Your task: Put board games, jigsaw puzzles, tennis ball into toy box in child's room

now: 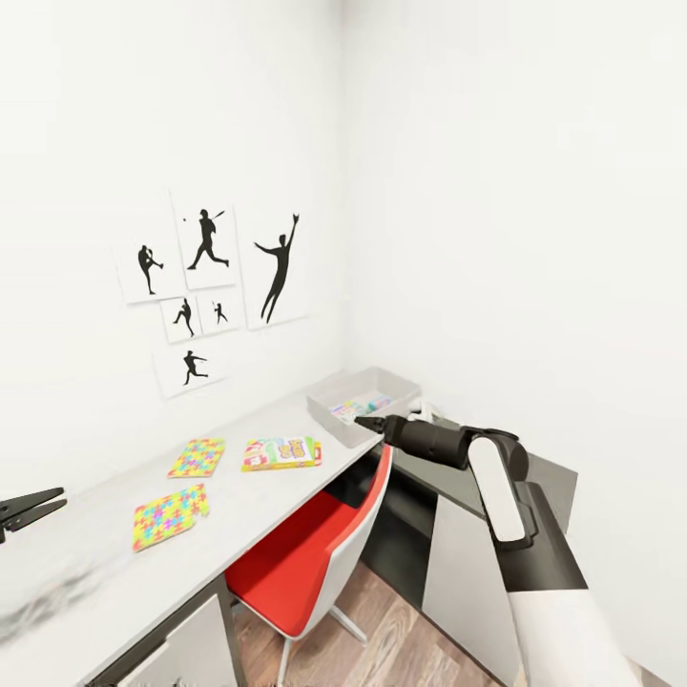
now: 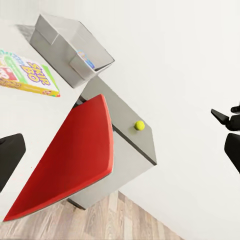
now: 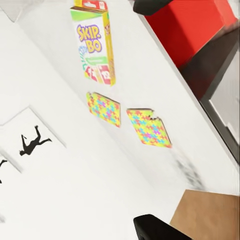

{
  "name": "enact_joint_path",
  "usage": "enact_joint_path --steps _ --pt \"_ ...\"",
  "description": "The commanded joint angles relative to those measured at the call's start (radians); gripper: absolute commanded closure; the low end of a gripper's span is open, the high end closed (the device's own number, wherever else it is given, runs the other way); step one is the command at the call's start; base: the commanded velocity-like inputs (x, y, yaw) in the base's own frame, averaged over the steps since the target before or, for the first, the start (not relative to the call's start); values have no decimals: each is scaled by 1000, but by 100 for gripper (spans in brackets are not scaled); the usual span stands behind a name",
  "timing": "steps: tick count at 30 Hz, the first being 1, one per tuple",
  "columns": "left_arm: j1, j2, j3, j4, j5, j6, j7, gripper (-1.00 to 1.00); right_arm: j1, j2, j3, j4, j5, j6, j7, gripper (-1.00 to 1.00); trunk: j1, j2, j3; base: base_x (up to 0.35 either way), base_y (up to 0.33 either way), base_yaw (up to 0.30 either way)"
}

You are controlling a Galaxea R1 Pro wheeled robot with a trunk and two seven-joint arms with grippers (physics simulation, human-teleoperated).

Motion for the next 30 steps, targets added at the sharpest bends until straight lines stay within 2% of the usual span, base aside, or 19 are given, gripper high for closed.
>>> enact_joint_path --steps 1,30 --pt "-1 0 1 1 -1 11 -4 -100 -1 1 0 3 10 4 9 -100 0 -1 -2 -34 12 228" --pt "-1 0 1 1 -1 11 -4 -100 -2 6 18 24 14 2 6 -100 0 -1 -36 -4 2 215"
